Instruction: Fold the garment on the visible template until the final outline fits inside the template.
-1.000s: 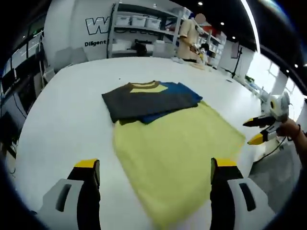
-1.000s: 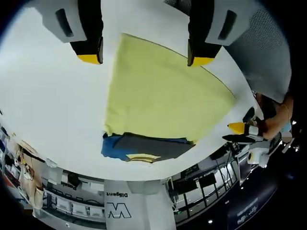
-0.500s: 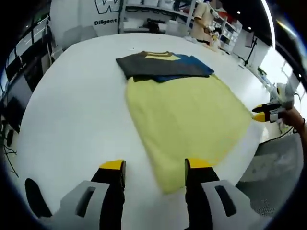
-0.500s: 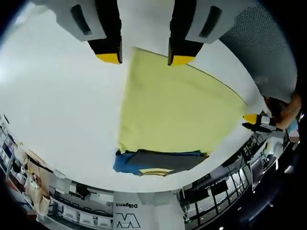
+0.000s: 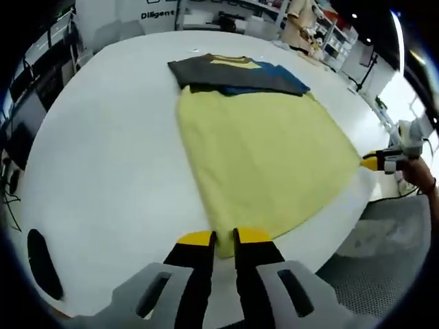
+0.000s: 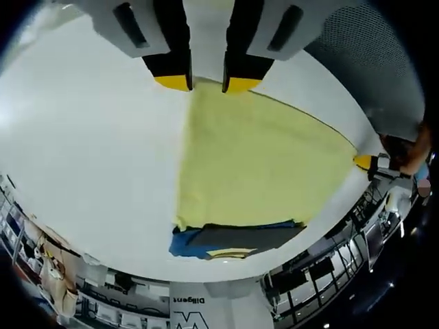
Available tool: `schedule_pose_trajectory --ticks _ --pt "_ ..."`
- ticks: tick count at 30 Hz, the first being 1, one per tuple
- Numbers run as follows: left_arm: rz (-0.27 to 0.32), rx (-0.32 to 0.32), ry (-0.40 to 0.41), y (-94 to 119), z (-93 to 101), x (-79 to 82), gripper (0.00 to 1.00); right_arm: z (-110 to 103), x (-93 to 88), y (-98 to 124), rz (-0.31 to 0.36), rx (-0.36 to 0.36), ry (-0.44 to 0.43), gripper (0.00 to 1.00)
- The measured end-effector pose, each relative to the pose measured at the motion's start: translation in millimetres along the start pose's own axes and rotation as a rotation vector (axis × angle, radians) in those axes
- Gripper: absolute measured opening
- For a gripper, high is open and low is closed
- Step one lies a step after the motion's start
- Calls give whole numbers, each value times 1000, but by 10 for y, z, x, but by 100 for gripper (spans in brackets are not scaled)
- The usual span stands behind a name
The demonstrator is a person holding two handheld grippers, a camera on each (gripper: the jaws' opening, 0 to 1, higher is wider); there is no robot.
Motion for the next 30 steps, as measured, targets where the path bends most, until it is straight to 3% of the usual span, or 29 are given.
schedule_pose_trajectory --ticks 5,8,17,30 --pt "-14 9 7 -3 -4 -21 5 27 22 -23 3 -9 3 7" --pt "-21 9 20 8 7 -28 3 45 19 -48 -14 -16 21 0" --pt "-60 8 -59 28 25 -69 1 30 18 42 -20 -11 17 0" --pt "-159 -36 -97 139 29 -303 1 -85 -163 205 -157 29 71 0"
Point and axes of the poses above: the point that each gripper's makers call its tool centre point, and the gripper's own axes: y roughly backward along the fingers, z roughly to its right, x roughly out of its top, the point moved 6 cm from there along y, roughly backward along the fingers, and after that the axes turned 1 degree about -z, right-handed, at the moved point
